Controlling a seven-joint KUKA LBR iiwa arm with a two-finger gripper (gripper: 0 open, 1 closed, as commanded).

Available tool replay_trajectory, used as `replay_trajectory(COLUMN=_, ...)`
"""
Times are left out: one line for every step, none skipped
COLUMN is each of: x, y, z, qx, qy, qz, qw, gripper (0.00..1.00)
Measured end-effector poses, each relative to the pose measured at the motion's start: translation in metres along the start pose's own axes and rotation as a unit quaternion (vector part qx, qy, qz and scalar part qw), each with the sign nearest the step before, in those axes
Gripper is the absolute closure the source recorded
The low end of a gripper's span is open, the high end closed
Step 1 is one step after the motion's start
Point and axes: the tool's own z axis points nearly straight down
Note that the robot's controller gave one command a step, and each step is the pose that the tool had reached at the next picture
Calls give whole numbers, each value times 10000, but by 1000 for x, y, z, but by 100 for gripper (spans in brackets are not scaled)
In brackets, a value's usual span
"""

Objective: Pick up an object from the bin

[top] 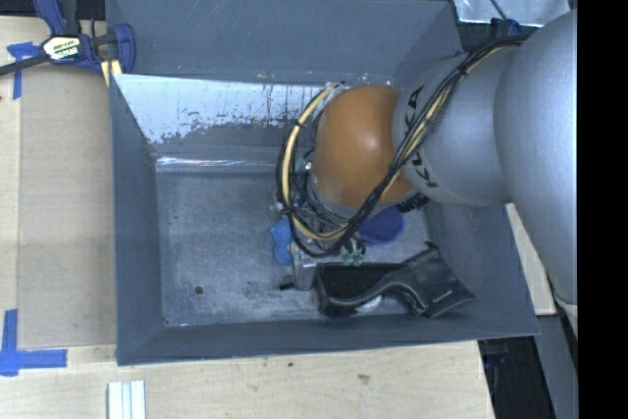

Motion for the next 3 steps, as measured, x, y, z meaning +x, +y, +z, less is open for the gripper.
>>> replay_trajectory(x=-2, y=0, z=-5, qx=-3, qy=-44, qz=13, qw=10000, gripper=100)
replay_trajectory(x=-26, y=2, z=-105, qx=0, qy=-83, qz=-33, qw=10000, gripper=100)
replay_trajectory(x=-40, y=22, z=-193, qx=-6, qy=-90, qz=-242, qw=9997, gripper=100)
